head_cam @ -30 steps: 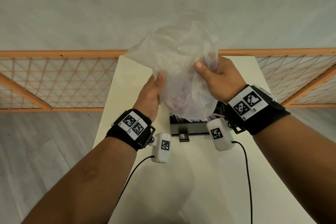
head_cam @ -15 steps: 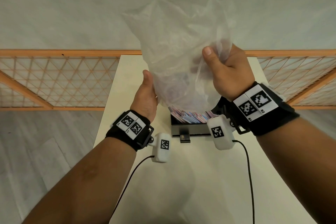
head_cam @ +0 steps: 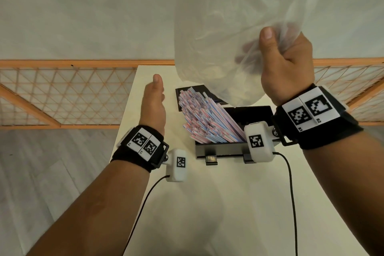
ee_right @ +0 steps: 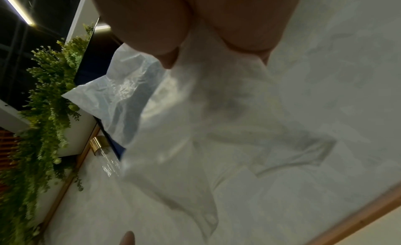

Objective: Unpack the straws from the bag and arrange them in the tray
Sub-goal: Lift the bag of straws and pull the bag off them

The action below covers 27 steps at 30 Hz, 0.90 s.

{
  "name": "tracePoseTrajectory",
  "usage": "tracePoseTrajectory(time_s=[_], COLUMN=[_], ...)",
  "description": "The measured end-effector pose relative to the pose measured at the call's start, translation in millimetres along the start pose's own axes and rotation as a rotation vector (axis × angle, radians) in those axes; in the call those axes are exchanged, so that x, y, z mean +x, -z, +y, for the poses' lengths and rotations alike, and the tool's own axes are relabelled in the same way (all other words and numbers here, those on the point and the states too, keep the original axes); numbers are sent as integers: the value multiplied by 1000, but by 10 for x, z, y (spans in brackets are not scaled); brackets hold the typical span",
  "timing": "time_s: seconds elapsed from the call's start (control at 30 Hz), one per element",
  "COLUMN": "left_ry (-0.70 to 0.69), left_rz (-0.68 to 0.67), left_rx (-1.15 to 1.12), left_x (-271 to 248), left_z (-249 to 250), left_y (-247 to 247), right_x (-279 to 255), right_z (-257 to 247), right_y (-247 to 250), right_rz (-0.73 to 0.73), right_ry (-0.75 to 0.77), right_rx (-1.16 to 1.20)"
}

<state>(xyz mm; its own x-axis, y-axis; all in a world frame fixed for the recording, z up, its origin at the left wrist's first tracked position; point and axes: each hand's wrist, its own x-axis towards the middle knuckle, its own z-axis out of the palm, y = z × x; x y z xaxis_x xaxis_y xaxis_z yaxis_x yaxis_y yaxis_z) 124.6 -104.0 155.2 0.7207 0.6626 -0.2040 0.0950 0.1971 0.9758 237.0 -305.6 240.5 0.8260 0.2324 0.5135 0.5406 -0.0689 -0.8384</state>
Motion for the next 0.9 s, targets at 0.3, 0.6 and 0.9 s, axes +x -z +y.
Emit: tracePoseTrajectory(time_s=[0.3,0.6,0.9], left_ry=[-490,-494,-640], left_rz=[-365,-223,-470], left_rx=[205,251,13], left_x=[-363,-300,-543], left_z=[400,450,642], left_y=[-316,-279,-323], right_x=[-195,-162,-253], right_z=[-199,-234,-266], right_y=[-157,18,-99], right_rz=[-241,-21,-391], right_ry=[-39,123,-58], right_rx=[250,-148,97])
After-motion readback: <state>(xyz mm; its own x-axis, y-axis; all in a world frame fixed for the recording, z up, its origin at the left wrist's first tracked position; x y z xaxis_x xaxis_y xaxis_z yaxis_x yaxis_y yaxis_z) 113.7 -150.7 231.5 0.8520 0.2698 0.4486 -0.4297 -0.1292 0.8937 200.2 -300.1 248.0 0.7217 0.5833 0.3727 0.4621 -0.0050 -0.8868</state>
